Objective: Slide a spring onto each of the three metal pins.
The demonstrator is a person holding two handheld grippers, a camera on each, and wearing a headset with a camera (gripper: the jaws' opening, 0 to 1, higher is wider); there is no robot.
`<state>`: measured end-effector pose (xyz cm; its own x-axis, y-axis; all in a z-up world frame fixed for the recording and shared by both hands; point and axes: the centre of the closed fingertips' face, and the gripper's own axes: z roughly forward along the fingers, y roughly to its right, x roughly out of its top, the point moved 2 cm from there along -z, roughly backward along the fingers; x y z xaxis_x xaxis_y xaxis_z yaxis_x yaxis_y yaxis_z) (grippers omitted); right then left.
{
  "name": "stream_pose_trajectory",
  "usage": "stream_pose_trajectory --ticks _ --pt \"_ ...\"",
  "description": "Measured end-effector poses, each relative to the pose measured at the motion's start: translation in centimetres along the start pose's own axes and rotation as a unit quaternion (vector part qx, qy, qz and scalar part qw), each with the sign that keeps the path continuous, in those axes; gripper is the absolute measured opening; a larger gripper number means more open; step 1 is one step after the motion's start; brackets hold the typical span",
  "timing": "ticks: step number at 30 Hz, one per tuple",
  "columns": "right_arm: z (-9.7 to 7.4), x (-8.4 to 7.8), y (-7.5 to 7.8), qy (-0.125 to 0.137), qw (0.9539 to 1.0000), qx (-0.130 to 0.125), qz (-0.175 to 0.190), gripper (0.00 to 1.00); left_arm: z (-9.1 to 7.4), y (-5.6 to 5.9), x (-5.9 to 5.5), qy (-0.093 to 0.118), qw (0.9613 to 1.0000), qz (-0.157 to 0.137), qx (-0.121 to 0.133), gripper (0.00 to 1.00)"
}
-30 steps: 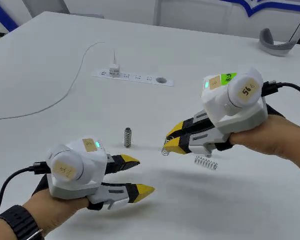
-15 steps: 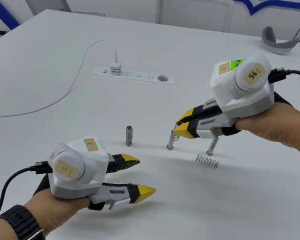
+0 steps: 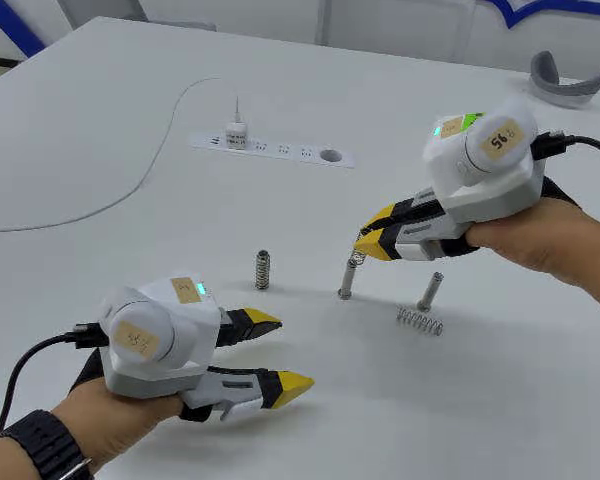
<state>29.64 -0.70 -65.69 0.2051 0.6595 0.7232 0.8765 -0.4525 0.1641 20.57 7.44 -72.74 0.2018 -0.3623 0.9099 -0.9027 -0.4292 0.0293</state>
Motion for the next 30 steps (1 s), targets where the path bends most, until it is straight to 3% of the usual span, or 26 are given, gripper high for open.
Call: stream_pose_trajectory --ticks 13,30 --pt "1.1 -0.2 0.1 -0.002 0.9999 0.007 0.013 0.12 -0.1 -0.1 -0.2 -0.002 1.0000 0.001 0.002 0.43" --pt "1.0 -0.3 0.2 -0.005 0.9998 0.008 0.020 0.12 -0.1 -0.2 -0.3 -0.005 1.0000 0.002 0.001 0.42"
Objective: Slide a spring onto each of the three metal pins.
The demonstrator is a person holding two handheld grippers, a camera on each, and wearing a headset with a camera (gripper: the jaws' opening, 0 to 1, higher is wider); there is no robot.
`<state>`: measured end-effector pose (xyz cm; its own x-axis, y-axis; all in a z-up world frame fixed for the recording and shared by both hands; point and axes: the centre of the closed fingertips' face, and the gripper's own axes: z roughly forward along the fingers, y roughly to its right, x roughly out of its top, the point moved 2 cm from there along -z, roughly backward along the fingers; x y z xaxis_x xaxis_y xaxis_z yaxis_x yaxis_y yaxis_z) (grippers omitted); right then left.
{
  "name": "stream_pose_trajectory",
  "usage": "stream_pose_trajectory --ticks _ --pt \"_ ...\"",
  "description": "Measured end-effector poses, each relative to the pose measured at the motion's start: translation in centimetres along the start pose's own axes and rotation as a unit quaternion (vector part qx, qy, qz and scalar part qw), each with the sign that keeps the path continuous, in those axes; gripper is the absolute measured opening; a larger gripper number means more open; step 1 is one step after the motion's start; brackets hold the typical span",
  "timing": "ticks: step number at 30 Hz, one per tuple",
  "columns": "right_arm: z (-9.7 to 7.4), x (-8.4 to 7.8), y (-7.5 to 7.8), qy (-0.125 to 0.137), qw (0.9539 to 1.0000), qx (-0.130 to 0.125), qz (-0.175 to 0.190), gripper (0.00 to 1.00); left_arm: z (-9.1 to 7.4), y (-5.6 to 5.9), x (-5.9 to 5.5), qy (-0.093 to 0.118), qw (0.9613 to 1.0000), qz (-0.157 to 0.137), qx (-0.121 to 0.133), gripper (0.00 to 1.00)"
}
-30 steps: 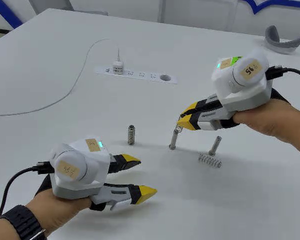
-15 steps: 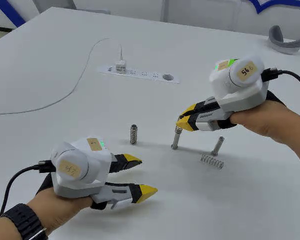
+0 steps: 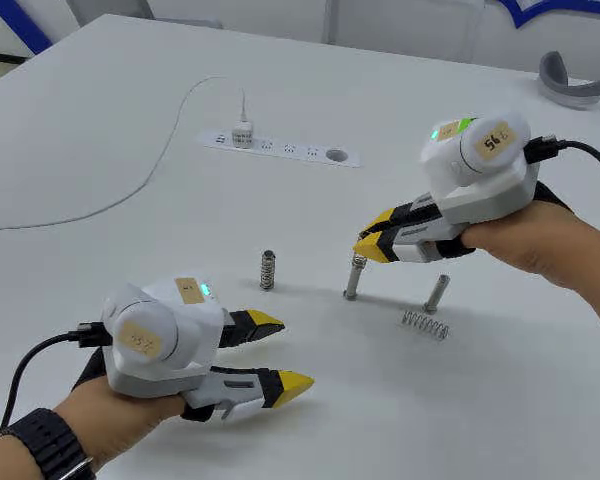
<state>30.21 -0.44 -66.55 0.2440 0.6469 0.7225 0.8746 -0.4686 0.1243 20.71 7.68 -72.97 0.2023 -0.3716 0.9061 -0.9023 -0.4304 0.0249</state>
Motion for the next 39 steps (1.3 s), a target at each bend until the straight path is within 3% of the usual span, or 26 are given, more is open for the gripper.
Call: stream_pose_trajectory --ticks 39 --pt "3.3 -3.5 -0.4 -0.029 0.9988 -0.009 0.039 0.12 -0.1 -0.1 -0.1 -0.003 1.0000 -0.002 0.003 0.42"
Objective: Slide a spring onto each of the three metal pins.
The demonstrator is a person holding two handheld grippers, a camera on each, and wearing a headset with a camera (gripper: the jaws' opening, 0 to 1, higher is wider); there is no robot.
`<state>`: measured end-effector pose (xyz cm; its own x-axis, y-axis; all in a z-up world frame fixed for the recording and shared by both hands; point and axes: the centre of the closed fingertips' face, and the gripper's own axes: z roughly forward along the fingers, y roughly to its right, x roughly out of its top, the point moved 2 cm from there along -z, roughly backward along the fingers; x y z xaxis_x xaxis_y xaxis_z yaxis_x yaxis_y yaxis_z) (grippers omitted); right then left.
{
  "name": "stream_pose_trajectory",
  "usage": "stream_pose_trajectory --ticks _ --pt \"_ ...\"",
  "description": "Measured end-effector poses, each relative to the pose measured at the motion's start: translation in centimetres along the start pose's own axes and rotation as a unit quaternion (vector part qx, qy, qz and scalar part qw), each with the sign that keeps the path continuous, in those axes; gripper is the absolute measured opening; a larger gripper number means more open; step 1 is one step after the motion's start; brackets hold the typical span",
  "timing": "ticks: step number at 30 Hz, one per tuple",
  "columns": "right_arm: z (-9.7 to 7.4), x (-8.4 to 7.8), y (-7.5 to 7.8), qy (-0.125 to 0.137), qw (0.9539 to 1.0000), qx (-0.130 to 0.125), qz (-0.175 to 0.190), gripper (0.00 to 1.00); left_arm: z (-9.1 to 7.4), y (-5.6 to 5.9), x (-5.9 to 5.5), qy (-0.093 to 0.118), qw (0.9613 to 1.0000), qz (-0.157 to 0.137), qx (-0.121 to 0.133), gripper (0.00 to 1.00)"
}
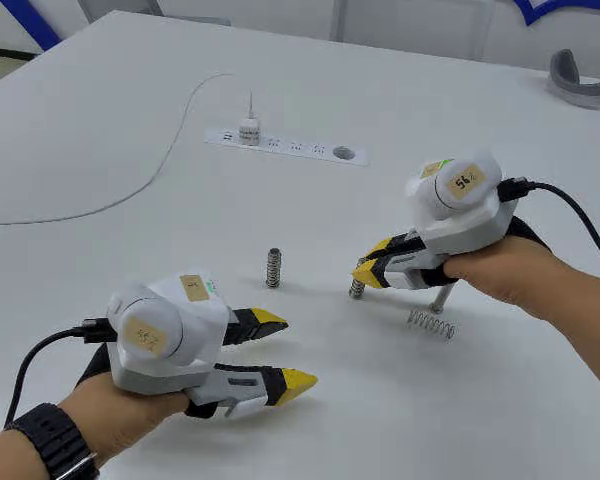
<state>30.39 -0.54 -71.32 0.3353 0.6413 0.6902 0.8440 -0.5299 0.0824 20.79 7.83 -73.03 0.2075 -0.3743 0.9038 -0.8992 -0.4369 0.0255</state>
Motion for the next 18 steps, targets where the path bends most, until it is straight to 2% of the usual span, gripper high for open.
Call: stream_pose_trajectory --ticks 18 --pt "-0.08 -0.34 0.44 0.000 0.9999 -0.010 0.001 0.16 0.04 -0.02 0.33 0.004 1.0000 0.001 0.000 0.43"
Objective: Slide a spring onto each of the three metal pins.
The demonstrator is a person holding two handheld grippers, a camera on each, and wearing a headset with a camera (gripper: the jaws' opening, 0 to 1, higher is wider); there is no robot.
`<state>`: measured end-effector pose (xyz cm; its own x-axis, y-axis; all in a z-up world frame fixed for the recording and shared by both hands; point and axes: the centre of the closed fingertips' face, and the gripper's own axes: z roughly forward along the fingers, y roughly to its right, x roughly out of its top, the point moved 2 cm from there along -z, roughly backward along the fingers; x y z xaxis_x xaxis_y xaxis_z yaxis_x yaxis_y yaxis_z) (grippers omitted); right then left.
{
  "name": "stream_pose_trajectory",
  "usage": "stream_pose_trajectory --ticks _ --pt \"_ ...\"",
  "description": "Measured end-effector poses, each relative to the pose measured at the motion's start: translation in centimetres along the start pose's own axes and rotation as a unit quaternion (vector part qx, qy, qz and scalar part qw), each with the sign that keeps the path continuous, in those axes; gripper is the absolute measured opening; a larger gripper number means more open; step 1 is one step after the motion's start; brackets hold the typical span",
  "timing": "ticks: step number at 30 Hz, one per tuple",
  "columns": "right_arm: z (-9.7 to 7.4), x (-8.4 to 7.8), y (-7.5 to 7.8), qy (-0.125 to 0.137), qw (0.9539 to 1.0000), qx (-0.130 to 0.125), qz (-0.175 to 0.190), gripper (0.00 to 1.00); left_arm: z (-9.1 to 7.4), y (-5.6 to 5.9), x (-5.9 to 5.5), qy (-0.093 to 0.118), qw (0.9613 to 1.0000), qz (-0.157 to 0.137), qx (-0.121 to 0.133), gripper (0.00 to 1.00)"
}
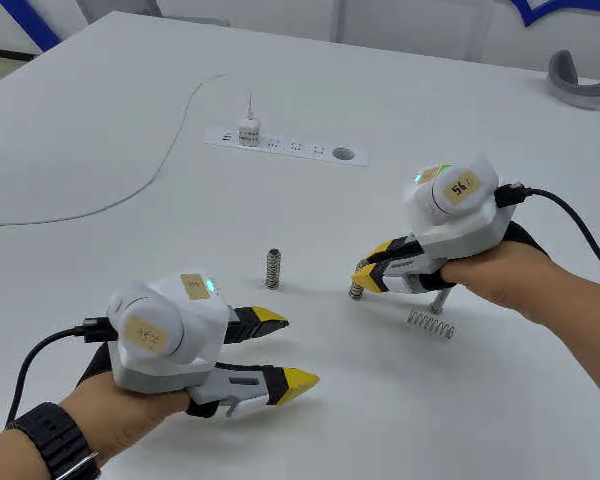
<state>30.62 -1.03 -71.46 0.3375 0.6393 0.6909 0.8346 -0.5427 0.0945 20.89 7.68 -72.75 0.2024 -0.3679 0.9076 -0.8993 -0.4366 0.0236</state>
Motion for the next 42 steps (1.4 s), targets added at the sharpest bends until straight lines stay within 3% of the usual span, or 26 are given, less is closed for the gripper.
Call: stream_pose_trajectory --ticks 10,26,42 --pt "-1.3 -0.2 0.3 0.008 0.9999 -0.009 -0.001 0.16 0.0 0.0 0.1 0.000 1.0000 0.000 0.000 0.43" --pt "-3.8 -0.6 -1.5 0.025 0.9996 -0.010 -0.011 0.17 -0.1 -0.1 0.2 0.003 1.0000 0.000 0.003 0.43" --pt "-5.8 -2.9 -2.8 0.021 0.9997 -0.011 -0.012 0.17 -0.2 -0.2 0.3 0.004 1.0000 0.000 0.006 0.42"
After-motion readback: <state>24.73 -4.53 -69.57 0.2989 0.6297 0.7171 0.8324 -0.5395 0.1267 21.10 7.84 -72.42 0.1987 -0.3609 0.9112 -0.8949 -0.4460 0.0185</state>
